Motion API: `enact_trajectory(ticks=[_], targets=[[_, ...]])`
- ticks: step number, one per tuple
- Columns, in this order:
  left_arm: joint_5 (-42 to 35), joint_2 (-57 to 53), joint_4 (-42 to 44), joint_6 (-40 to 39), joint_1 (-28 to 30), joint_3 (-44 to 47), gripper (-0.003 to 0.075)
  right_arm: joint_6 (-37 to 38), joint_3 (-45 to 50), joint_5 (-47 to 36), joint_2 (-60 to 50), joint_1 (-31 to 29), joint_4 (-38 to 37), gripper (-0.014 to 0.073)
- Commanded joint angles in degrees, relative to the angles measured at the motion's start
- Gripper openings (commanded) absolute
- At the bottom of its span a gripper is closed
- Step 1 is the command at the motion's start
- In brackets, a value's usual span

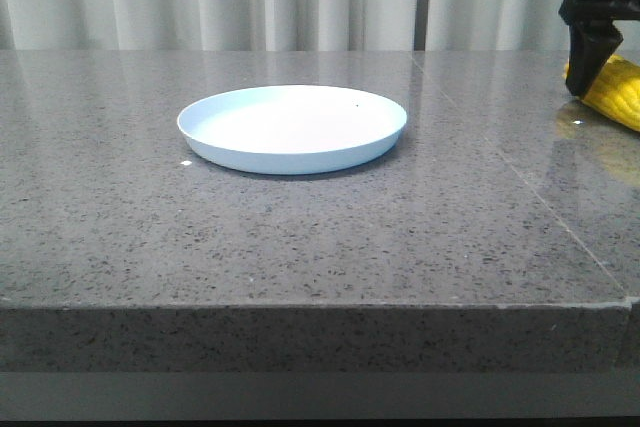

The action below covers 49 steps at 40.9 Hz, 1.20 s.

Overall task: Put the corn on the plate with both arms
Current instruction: 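Lower the right gripper onto the yellow corn cob and close it, then lift the corn cob with the right gripper and carry it over the plate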

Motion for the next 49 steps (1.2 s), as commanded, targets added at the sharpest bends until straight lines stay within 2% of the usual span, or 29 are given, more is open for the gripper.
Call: enact_trajectory(ticks=[1,6,11,14,20,26,34,41,49], targets=[[-3.68,-0.02,0.10,-0.58,-0.53,-1.53,0.0473,-0.45,-2.06,-2.23,-1.85,-0.37,-0.41,0.0632],[-3.68,-0.02,0.10,-0.58,-0.53,-1.53,0.0473,-0.45,-2.06,-1.62,-1.30,-0.37,-0.41,0.0535],[-3.68,-0.02,0.10,-0.58,-0.53,-1.53,0.0473,-0.45,-2.06,-0.81,-1.36,-0.37,-0.41,0.0306],[-3.68,-0.02,0.10,-0.58,-0.53,-1.53,0.0473,-0.45,-2.06,-0.05,-1.55,-0.37,-0.41,0.0225],[-3.68,-0.02,0.10,-0.58,-0.53,-1.53,0.0473,-0.45,-2.06,1.74,-3.95,0.65,-0.07,0.0225],[-3.68,-0.02,0.10,-0.58,-0.53,-1.53,0.0473,-0.45,-2.06,4.20,-8.77,4.38,-0.04,0.0225],[-3.68,-0.02,0.10,-0.58,-0.53,-1.53,0.0473,-0.45,-2.06,9.55,-15.11,12.65,0.76,0.0225],[-3.68,-0.02,0.10,-0.58,-0.53,-1.53,0.0473,-0.45,-5.27,16.03,-16.16,20.89,3.64,0.0225],[-3.68,-0.02,0.10,-0.58,-0.53,-1.53,0.0473,0.50,-8.01,13.57,-15.22,28.09,7.48,0.0225]])
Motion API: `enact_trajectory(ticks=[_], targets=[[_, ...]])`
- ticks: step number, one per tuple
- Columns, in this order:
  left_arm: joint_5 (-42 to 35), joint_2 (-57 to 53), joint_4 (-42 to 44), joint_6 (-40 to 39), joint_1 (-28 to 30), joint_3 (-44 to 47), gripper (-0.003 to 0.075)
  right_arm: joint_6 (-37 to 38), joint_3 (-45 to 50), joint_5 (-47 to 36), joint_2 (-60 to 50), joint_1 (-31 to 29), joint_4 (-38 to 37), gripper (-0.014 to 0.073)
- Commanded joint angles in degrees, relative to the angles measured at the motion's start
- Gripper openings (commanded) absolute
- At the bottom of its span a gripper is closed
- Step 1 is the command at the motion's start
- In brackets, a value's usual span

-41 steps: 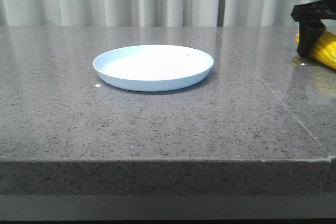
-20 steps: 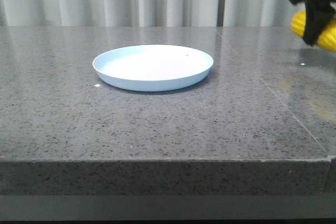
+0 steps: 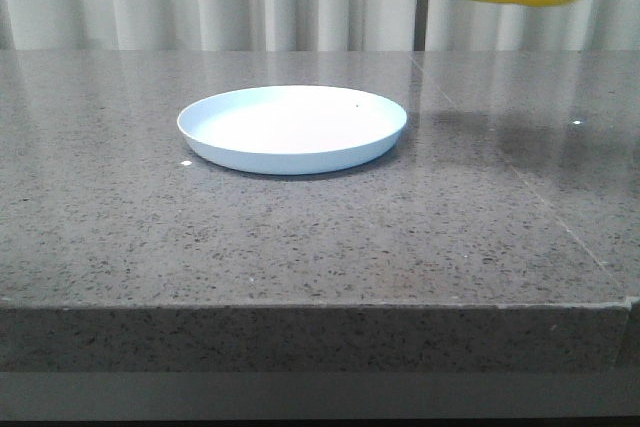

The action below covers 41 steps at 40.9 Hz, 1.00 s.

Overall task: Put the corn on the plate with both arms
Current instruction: 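Lift the corn cob with the right gripper and carry it over the plate, then lower the corn onto the plate and open the right gripper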

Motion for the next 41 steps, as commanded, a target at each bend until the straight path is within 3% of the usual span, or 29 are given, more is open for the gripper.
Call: enact_trajectory(ticks=[1,12,17,27,38,41], targets=[[-3.68,-0.02,0.10,-0.58,-0.53,-1.53,0.0473,1.29,-2.83,-4.12,-1.64,2.87,2.95,0.0225],[-3.68,-0.02,0.10,-0.58,-0.53,-1.53,0.0473,11.16,-3.39,-14.39,5.10,5.27,4.59,0.0225],[-3.68,-0.02,0.10,-0.58,-0.53,-1.53,0.0473,12.05,-3.39,-19.08,8.60,5.27,6.39,0.0232],[-3.68,-0.02,0.10,-0.58,-0.53,-1.53,0.0473,12.05,-3.44,-26.92,14.35,5.27,7.13,0.0411],[-3.68,-0.02,0.10,-0.58,-0.53,-1.53,0.0473,12.05,-3.68,-27.25,15.98,5.09,7.13,0.0661],[-3.68,-0.02,0.10,-0.58,-0.53,-1.53,0.0473,11.52,-4.55,-26.44,15.53,5.09,6.82,0.0659]])
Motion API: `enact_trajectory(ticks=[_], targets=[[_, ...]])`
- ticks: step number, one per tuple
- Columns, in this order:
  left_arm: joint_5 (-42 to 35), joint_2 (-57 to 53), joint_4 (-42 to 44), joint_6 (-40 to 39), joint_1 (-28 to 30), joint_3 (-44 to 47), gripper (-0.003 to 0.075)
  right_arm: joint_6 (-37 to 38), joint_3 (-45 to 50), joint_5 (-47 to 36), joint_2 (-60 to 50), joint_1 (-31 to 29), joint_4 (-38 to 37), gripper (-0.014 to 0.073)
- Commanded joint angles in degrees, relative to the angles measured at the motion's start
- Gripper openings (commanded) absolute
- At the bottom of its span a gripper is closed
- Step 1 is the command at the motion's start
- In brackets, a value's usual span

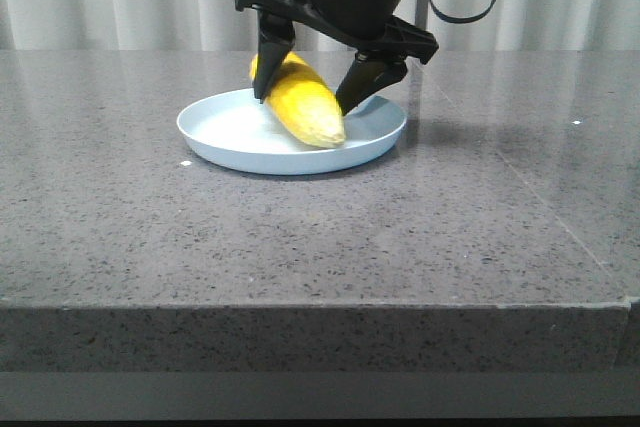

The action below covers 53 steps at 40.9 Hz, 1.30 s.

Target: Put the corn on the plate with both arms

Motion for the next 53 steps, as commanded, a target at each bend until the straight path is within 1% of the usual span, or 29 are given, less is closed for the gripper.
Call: enact_trajectory(ticks=[1,6,14,18,23,28,39,53], targets=[[-3.68,-0.02,0.10,-0.58,-0.53,-1.53,0.0473,-0.72,-3.01,-1.75,-4.06,-0.26,0.23,0.0656],[-3.68,-0.02,0.10,-0.58,-0.53,-1.53,0.0473,-4.07,-4.05,1.21,-7.12,-0.26,-2.54,0.0651],[-3.68,-0.02,0.10,-0.58,-0.53,-1.53,0.0473,-13.80,-3.21,8.40,-15.13,-0.26,-5.87,0.0651],[-3.68,-0.02,0.10,-0.58,-0.53,-1.53,0.0473,-17.74,-0.25,9.57,-21.10,-0.26,-6.11,0.0651],[-3.68,-0.02,0.10,-0.58,-0.53,-1.53,0.0473,-20.63,5.75,9.37,-29.74,-0.26,-6.11,0.0651],[-3.68,-0.02,0.10,-0.58,-0.53,-1.53,0.0473,-21.89,11.92,9.43,-38.20,-0.26,-6.26,0.0651],[-3.68,-0.02,0.10,-0.58,-0.53,-1.53,0.0473,-21.95,23.63,10.54,-54.17,-0.26,-6.26,0.0651],[-3.68,-0.02,0.10,-0.58,-0.53,-1.53,0.0473,-21.88,34.40,14.69,-70.94,-0.26,-6.26,0.0651]])
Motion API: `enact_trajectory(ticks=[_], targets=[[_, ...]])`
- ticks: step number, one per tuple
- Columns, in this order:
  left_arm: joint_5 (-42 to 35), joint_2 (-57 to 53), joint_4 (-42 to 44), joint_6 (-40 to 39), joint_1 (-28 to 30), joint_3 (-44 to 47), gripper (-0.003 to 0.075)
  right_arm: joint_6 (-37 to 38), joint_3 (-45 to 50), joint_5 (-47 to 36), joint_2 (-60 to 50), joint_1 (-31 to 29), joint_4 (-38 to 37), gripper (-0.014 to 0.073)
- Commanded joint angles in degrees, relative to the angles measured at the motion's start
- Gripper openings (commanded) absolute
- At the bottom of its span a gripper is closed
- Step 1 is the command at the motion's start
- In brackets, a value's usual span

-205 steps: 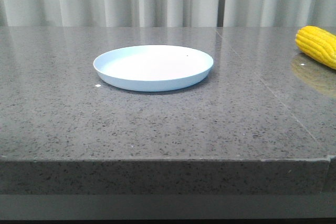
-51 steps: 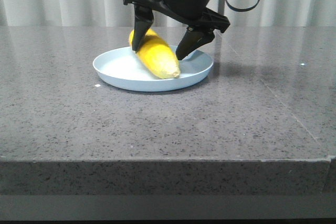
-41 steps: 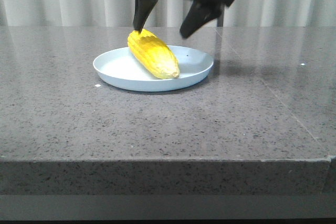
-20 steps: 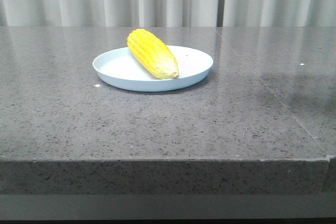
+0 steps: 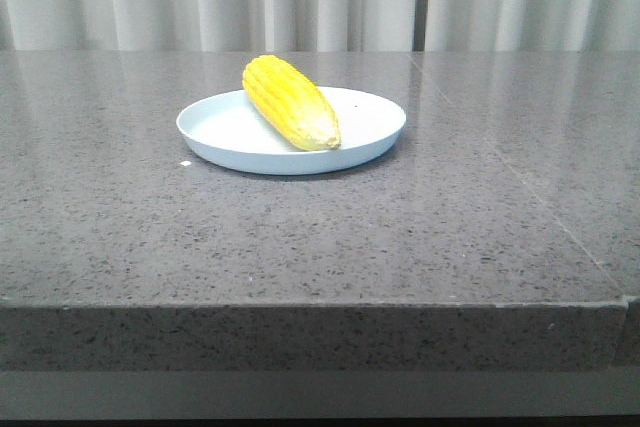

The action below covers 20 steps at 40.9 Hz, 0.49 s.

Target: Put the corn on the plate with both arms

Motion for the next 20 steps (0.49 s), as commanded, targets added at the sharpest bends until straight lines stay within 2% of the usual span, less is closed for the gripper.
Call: enact_trajectory(ticks=[1,8,15,20], targets=[[-3.68,-0.02,0.10,-0.58,-0.53,-1.53,0.0473,-0.40,1.44,-2.35,-5.02,-0.26,-0.10,0.0651],[-3.68,-0.02,0.10,-0.58,-0.53,-1.53,0.0473,-0.22,5.32,-2.48,-10.66,-0.26,-0.10,0.0651],[-3.68,-0.02,0.10,-0.58,-0.53,-1.53,0.0468,0.35,6.27,-2.48,-11.71,-0.26,-0.10,0.0651],[-3.30,-0.02,1.11,-0.58,-0.53,-1.53,0.0363,1.55,6.27,-2.96,-11.71,-0.26,-0.10,0.0615]])
